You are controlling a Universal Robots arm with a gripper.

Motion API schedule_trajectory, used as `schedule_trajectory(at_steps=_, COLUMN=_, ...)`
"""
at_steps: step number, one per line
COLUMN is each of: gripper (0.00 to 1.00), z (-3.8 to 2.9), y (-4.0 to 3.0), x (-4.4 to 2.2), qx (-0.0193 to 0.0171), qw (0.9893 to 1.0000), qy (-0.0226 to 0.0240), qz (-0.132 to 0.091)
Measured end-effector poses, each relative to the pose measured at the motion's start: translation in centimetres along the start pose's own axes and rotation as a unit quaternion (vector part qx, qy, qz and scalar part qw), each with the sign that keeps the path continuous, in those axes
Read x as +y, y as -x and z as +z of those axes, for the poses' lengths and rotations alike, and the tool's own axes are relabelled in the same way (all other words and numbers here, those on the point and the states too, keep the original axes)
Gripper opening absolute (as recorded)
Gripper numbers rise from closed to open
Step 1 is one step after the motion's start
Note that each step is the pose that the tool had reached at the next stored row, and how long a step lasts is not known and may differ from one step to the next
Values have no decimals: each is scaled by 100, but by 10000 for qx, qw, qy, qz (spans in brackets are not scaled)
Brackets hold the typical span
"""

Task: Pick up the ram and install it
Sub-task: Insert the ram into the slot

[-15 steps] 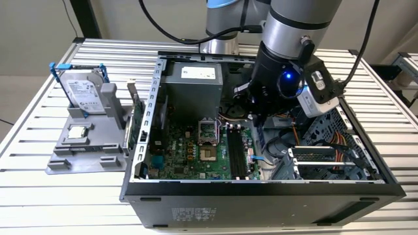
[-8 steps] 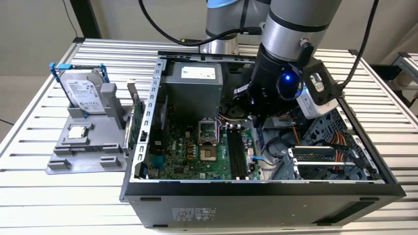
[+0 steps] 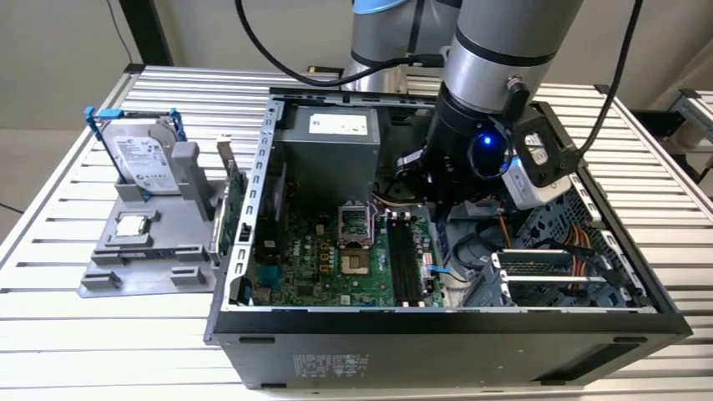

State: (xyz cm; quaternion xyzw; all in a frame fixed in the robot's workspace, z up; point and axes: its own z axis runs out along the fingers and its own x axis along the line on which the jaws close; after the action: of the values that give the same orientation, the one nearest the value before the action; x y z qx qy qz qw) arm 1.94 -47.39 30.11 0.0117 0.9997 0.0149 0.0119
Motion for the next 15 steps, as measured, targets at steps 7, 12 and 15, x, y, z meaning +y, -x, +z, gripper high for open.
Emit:
schedule_trajectory(at_steps=7, gripper=0, z=120, y=-2, x=-4, qx=0, qw=10000, qy=0, qz=0)
schedule_trajectory(at_steps=12, gripper=0, z=204, y=-3, x=-6, qx=0, qw=10000, qy=0, qz=0)
schedule_trajectory(at_steps=15, gripper=0, z=258, y=-5, x=-8, qx=0, qw=10000, qy=0, qz=0)
